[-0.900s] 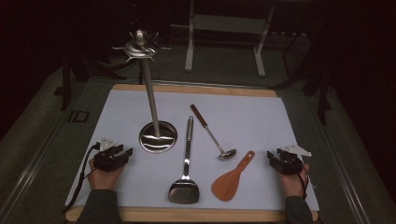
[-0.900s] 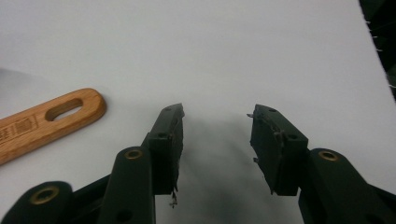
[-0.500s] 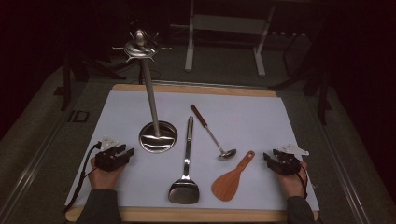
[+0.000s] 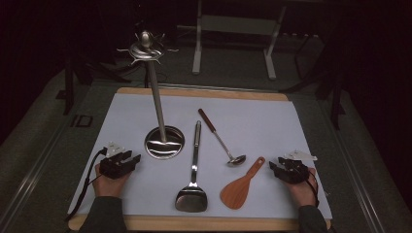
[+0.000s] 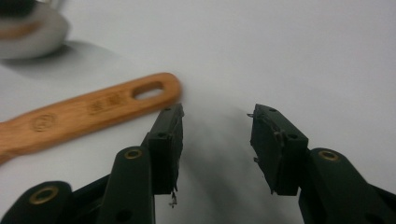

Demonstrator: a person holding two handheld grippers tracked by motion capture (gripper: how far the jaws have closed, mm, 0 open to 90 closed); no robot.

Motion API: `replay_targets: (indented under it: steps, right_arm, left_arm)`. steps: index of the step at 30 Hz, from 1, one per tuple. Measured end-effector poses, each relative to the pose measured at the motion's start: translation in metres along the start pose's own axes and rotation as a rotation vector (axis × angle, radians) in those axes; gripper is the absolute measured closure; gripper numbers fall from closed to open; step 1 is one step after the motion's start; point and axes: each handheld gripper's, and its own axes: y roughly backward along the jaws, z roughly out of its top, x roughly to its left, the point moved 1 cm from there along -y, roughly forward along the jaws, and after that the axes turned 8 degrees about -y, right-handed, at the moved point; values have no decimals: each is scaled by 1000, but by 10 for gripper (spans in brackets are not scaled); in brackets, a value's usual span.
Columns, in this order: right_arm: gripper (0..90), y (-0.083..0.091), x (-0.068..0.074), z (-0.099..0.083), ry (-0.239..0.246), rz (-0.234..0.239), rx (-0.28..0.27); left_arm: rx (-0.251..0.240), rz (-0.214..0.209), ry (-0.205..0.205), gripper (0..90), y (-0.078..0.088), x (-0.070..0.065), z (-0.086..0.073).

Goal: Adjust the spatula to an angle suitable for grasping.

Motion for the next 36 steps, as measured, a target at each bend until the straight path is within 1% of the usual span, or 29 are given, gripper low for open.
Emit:
replay_targets:
  steps: [1, 3, 6, 11, 14, 18, 20, 23, 26, 29, 30, 31, 33, 35, 36]
  right_arm:
    - [540, 0, 0, 0, 0, 0, 0]
    - [540, 1, 5, 3, 18, 22, 14]
    - [540, 2, 12, 6, 39, 31, 34]
    - [540, 8, 23, 16, 47, 68, 46]
    - [543, 11, 31, 22, 67, 81, 56]
    - [559, 17, 42, 38, 101, 111, 70]
    - [571, 19, 48, 45, 120, 127, 67]
    - [592, 22, 65, 61, 159, 170, 64]
    - [634, 21, 79, 71, 186, 198, 63]
    - [719, 17, 100, 81, 208, 233, 60]
    - [757, 15, 105, 83, 213, 242, 62]
    - [812, 12, 115, 86, 221, 251, 64]
    - [891, 6, 131, 89, 238, 278, 71]
    - [900, 0, 145, 91, 240, 285, 88]
    - [900, -3, 153, 91, 251, 293, 96]
  left_arm:
    - [0, 0, 0, 558, 0, 0, 0]
    - [3, 0, -6, 556, 0, 0, 0]
    - [7, 2, -13, 553, -1, -1, 0]
    - [11, 6, -17, 537, -1, -2, 0]
    - [12, 5, -21, 536, -1, -2, 0]
    - [13, 5, -24, 536, -1, -2, 0]
    - [15, 5, -25, 536, -1, -2, 1]
    - [19, 7, -29, 535, -2, -3, 1]
    - [26, 10, -39, 535, -3, -4, 1]
    - [33, 11, -46, 535, -3, -5, 1]
    - [35, 13, -49, 535, -3, -5, 1]
    - [39, 13, -52, 535, -4, -5, 2]
    - [44, 15, -59, 535, -4, -6, 2]
    - [48, 16, -65, 535, -4, -6, 2]
    - [50, 15, -66, 535, -5, -6, 2]
